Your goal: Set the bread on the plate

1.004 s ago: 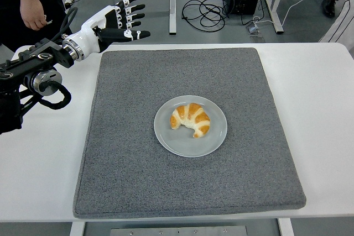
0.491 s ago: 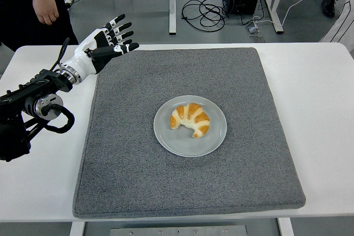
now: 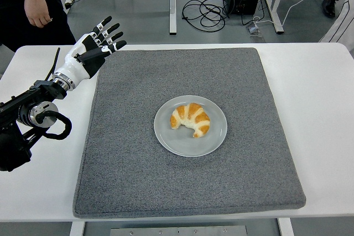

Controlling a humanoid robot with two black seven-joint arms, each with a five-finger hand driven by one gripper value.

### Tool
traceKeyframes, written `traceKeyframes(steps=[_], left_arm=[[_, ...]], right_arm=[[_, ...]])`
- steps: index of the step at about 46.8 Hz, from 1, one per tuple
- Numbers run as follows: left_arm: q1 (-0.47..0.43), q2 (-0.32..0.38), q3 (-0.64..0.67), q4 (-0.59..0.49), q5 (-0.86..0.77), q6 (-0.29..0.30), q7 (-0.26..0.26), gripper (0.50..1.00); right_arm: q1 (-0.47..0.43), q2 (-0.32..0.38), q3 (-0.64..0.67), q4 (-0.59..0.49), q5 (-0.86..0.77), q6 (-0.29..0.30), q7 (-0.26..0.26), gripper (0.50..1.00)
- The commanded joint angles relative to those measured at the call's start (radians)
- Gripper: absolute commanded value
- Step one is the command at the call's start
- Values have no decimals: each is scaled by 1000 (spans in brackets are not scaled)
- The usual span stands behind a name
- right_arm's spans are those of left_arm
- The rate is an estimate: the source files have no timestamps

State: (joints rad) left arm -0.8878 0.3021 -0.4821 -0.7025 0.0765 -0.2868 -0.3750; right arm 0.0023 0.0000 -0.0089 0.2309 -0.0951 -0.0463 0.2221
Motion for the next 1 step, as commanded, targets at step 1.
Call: traceKeyframes(steps=[1], left_arm=[[6, -1, 0, 0, 0, 2, -2, 965]], right_arm=[[-1, 0, -5, 1, 0, 0, -1, 1000]])
